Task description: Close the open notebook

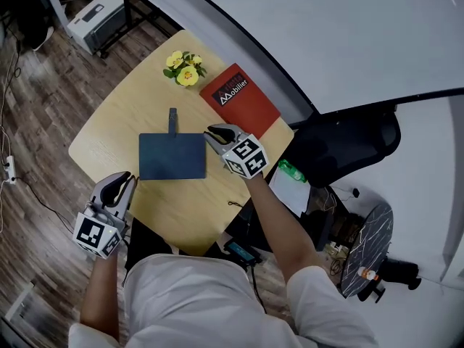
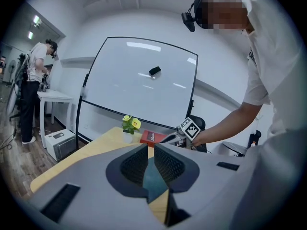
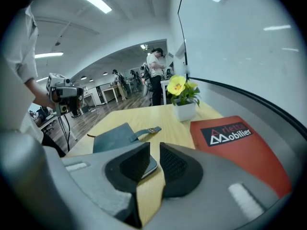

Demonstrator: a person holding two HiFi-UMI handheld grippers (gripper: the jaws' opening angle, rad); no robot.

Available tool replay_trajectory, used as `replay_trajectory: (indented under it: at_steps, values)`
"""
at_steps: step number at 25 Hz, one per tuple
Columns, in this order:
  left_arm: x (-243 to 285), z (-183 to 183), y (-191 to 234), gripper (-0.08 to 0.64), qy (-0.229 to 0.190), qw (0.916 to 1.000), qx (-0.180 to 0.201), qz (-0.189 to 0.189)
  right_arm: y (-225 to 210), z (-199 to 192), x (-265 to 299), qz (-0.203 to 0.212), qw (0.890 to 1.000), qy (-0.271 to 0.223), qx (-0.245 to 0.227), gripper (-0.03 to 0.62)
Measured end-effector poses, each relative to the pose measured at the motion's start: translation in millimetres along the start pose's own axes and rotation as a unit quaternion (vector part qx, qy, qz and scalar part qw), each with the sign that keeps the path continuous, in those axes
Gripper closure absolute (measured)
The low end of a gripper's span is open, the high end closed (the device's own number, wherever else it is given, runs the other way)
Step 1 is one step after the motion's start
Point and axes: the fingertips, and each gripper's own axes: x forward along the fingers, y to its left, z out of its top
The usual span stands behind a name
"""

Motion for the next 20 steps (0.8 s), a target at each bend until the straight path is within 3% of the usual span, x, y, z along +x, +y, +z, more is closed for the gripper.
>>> replay_trajectory:
  at_steps: [5, 8, 11, 14, 17, 20]
  values:
    - [-7.0, 31.6, -27.8, 0.512, -0.031, 0.9989, 0.025, 0.023, 31.9, 54.8, -69.5, -0.01, 0.992, -0.127, -0.006, 0.541]
    - [-12.6, 57.1, -40.6, 0.514, -0.057, 0.9959, 0.052, 0.048, 57.6, 101.8, -119.4, -0.025, 0.97, -0.24, -0.013, 0.541]
    - [-26.5, 78.6, -60.3, 0.512, -0.082, 0.9912, 0.07, 0.077, 89.1, 128.6, -168.5, -0.041, 0.949, -0.312, -0.029, 0.541]
    - [-49.3, 99.4, -84.3, 0.512, -0.108, 0.9855, 0.07, 0.111, 122.5, 140.2, -212.9, -0.066, 0.935, -0.347, -0.043, 0.543]
    - [-71.6, 113.5, -105.2, 0.512, -0.137, 0.9773, 0.076, 0.143, 151.6, 146.3, -241.9, -0.08, 0.928, -0.356, -0.078, 0.543]
    - [-87.5, 128.0, -127.5, 0.514, -0.152, 0.9731, 0.093, 0.146, 173.8, 149.8, -261.4, -0.087, 0.919, -0.372, -0.095, 0.543]
